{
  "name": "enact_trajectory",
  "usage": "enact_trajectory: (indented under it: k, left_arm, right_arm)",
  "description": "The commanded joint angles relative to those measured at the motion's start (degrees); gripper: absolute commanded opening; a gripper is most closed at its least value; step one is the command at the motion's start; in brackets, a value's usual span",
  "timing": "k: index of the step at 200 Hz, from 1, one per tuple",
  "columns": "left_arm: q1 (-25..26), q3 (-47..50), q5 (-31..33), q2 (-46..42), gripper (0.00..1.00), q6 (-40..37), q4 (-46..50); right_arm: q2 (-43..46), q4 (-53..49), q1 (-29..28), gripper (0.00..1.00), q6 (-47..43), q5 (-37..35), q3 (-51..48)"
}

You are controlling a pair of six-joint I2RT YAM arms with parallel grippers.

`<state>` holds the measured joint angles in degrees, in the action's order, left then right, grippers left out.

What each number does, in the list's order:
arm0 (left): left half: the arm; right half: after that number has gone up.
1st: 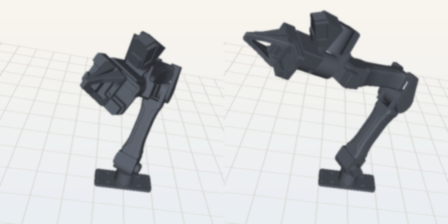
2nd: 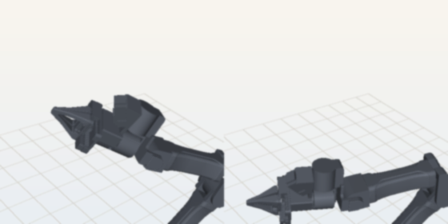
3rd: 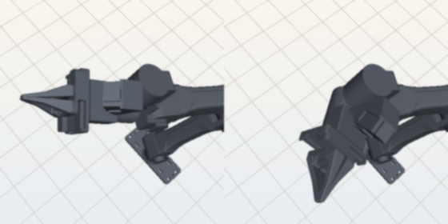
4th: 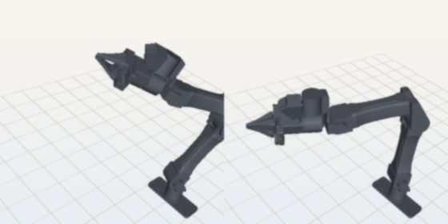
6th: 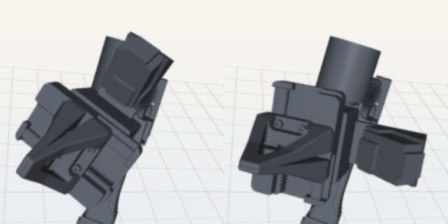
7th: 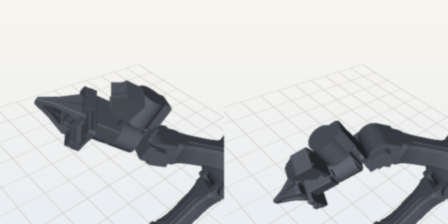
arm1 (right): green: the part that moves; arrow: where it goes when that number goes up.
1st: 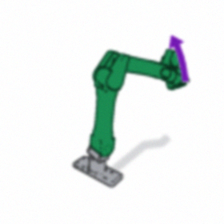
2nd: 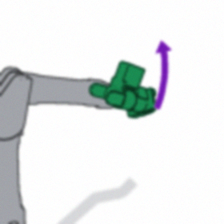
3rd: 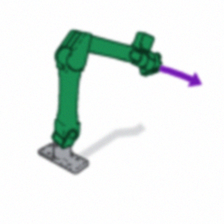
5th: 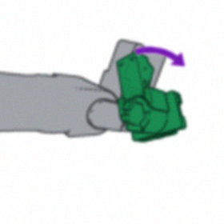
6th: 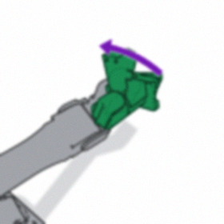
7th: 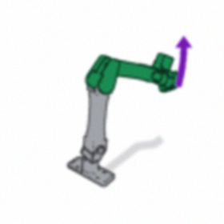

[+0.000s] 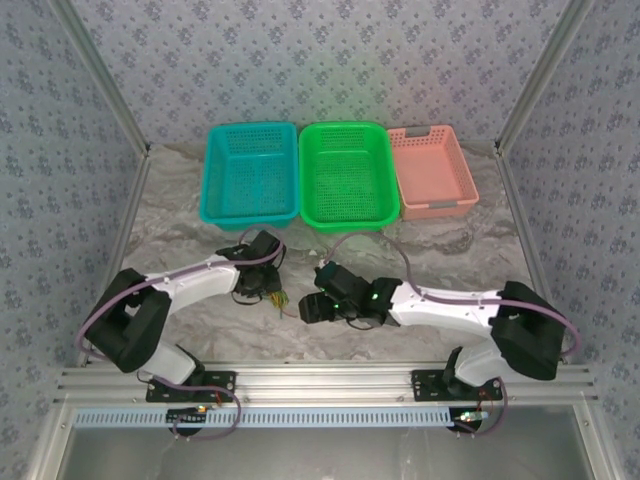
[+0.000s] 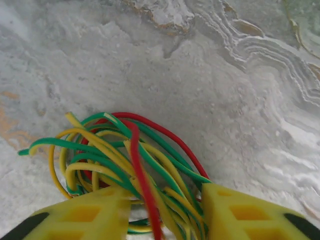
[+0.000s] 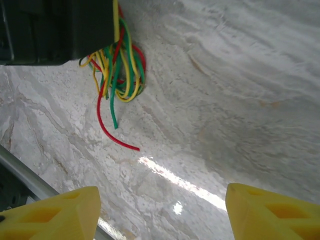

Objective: Untangle the cables

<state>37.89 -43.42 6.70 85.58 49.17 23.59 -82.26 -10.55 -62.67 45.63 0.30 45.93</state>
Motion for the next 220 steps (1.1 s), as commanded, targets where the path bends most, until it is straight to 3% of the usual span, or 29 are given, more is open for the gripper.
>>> enact_trajectory:
  k: [1,10,40,84,124,204,220]
  left_arm:
    - [-0.13,3.73,-2.19,1.24,0.12,1.66,-6.10]
    - [0.18,5.04,-2.39,-0.21,0.00,2.21,-7.98]
    - [0.85,7.47,-4.06,-7.43,0.00,1.99,-12.10]
    - [0.85,7.19,-11.35,-13.76,0.00,1.19,-16.70]
    - [0.83,6.37,-15.89,-13.54,0.00,3.00,-19.65]
    - [0.85,4.74,-19.97,-12.85,0.00,4.93,-22.20]
    - [0.82,4.75,-20.95,-12.54,0.00,5.44,-23.00]
  right_arm:
    - [-1.44,6.00,-0.21,0.68,2.41,1.64,-1.15]
    - [-1.97,7.11,-0.02,0.67,2.75,1.88,-1.42]
    - [-1.89,10.19,1.90,0.63,3.23,3.11,-2.44]
    - [-2.09,17.49,9.19,0.61,3.72,11.35,-3.65]
    - [-3.91,20.90,12.18,0.57,3.68,16.17,-1.81]
    - [-9.23,27.84,12.75,0.50,7.09,19.36,-2.70]
    - [-9.42,27.92,13.05,0.43,7.06,18.98,-2.59]
